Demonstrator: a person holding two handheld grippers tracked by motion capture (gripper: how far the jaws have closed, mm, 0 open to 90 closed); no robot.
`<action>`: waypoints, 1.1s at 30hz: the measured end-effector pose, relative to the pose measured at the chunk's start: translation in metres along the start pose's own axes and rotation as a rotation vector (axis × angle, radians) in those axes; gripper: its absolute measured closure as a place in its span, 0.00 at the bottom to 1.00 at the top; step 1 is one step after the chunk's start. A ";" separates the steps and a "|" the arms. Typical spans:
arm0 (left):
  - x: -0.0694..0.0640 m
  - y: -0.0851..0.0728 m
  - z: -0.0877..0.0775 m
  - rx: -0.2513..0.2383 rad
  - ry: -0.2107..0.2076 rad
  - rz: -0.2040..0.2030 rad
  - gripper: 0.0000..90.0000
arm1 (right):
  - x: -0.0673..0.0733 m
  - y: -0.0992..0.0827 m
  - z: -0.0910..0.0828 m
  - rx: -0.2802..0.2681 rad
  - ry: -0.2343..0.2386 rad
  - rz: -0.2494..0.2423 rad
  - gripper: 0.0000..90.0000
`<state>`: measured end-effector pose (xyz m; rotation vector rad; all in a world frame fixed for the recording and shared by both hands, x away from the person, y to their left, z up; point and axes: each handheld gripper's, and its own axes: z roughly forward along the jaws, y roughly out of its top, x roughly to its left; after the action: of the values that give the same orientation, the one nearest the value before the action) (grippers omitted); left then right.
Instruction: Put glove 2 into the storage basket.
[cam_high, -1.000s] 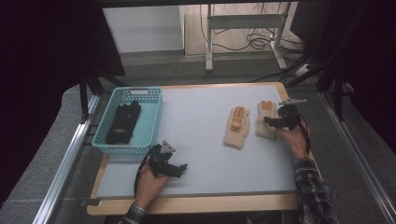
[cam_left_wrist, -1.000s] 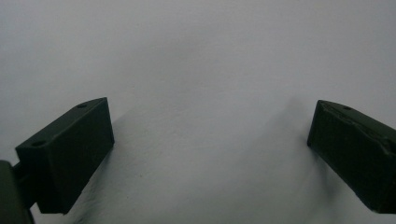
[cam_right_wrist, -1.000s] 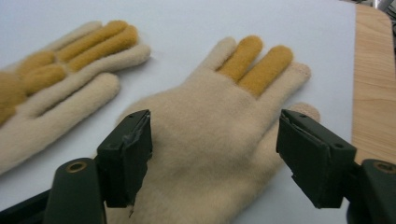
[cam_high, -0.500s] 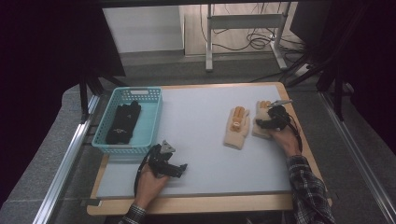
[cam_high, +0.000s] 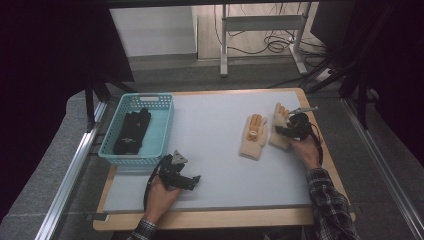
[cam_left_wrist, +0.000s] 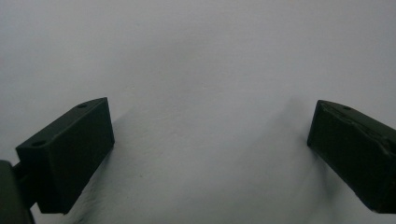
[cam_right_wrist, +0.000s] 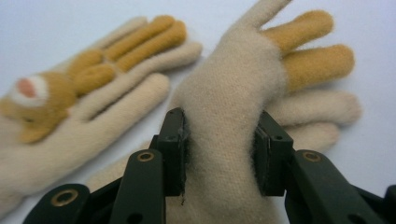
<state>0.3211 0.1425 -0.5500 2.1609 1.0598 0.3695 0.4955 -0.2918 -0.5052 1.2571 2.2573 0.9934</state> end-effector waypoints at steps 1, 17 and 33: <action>0.000 0.000 0.000 0.000 0.000 0.000 0.01 | 0.002 0.001 -0.003 -0.008 0.002 -0.004 0.67; 0.000 0.000 0.000 0.000 0.001 0.001 0.01 | 0.042 0.004 -0.069 -0.111 0.058 -0.049 0.66; 0.000 0.000 0.000 -0.003 0.003 0.002 0.01 | 0.145 -0.004 -0.087 -0.117 0.239 -0.151 0.64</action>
<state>0.3210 0.1425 -0.5501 2.1590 1.0584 0.3746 0.3634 -0.2053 -0.4462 0.9474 2.3890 1.2549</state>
